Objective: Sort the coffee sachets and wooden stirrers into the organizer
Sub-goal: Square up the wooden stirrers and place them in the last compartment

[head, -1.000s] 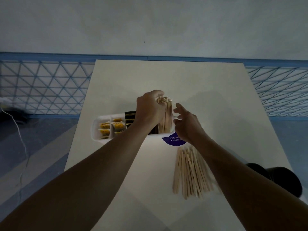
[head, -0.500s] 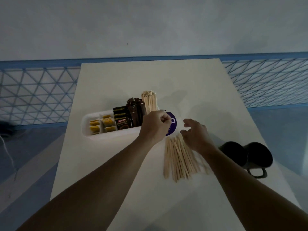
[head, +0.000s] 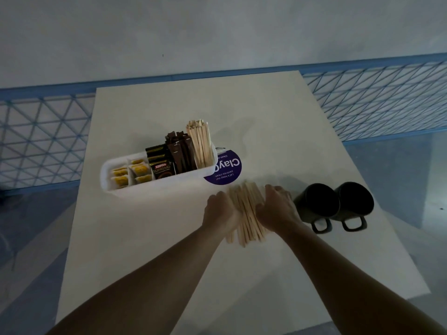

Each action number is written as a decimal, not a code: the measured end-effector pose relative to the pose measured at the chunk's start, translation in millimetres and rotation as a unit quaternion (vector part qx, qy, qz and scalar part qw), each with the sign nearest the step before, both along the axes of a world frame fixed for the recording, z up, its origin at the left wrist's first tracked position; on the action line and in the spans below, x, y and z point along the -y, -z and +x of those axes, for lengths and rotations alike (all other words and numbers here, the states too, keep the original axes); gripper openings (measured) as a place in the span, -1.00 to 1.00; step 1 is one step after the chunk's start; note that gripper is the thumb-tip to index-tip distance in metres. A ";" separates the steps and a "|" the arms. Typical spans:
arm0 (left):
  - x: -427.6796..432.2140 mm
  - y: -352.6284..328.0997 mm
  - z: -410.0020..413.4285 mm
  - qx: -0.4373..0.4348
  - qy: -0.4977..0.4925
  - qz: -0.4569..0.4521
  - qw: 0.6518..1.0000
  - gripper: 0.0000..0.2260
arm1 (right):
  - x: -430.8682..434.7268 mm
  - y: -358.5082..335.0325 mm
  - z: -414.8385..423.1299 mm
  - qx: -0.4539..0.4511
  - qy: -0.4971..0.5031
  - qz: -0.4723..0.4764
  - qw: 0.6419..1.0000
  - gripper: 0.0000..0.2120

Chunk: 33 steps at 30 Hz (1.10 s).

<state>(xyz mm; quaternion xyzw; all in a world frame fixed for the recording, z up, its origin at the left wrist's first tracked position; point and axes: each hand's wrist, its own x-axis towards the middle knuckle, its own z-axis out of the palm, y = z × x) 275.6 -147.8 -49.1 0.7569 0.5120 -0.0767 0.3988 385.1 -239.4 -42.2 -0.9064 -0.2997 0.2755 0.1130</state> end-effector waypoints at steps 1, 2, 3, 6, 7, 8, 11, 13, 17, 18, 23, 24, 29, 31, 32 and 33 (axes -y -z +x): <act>2.6 2.0 -0.3 -0.002 0.000 -0.003 1.000 -0.65 | 0.8 1.5 -2.1 -0.001 0.000 -0.011 1.000 -0.64; 4.8 3.8 0.2 -0.001 -0.001 -0.004 1.000 -0.63 | 0.8 2.3 -3.9 0.002 -0.001 -0.013 1.000 -0.63; 7.0 4.9 0.4 0.001 -0.003 -0.004 1.000 -0.62 | 1.2 2.4 -5.7 0.005 -0.002 -0.013 1.000 -0.63; 12.1 7.5 2.2 0.005 -0.020 0.000 1.000 -0.59 | 0.5 5.1 -8.2 0.007 -0.009 0.004 1.000 -0.73; 13.5 8.0 2.9 0.004 -0.028 0.001 1.000 -0.57 | -0.1 6.7 -8.3 0.007 -0.014 0.006 1.000 -0.77; 15.0 8.1 4.0 0.003 -0.033 0.002 0.999 -0.55 | -0.9 9.5 -8.0 0.006 -0.016 0.011 1.000 -0.80; 19.5 6.9 5.2 0.003 -0.048 0.010 0.999 -0.52 | -0.5 10.6 -7.3 0.013 -0.010 0.019 1.000 -0.80; 21.9 7.9 5.3 0.007 -0.051 0.020 0.998 -0.50 | 1.3 5.2 -6.3 0.021 0.000 0.015 1.000 -0.74; 26.3 9.1 3.6 0.013 -0.055 0.042 0.998 -0.46 | 0.9 4.3 -3.1 0.012 0.009 0.017 1.000 -0.84; 27.2 9.2 2.9 0.015 -0.056 0.047 0.997 -0.45 | 0.4 6.0 -3.1 0.010 0.008 0.022 1.000 -0.88; 28.4 11.3 2.2 0.014 -0.056 0.067 0.996 -0.52 | -2.7 10.7 -7.0 -0.003 0.027 0.023 0.999 -0.87; 28.3 11.4 3.1 0.011 -0.057 0.072 0.996 -0.56 | -2.9 12.0 -6.9 -0.007 0.031 0.024 0.999 -0.86; 26.5 9.2 4.9 0.002 -0.051 0.083 0.995 -0.71 | -6.1 9.3 -7.2 -0.008 0.026 0.018 0.999 -0.83; 25.1 9.4 5.2 0.001 -0.047 0.082 0.996 -0.75 | -6.9 7.4 -7.6 -0.004 0.018 0.017 1.000 -0.84; 24.2 10.2 5.0 0.001 -0.045 0.082 0.996 -0.76 | -6.8 7.2 -7.6 -0.001 0.016 0.018 1.000 -0.84; 23.4 10.3 5.0 0.001 -0.043 0.080 0.996 -0.76 | -6.4 8.1 -7.1 -0.001 0.018 0.018 1.000 -0.84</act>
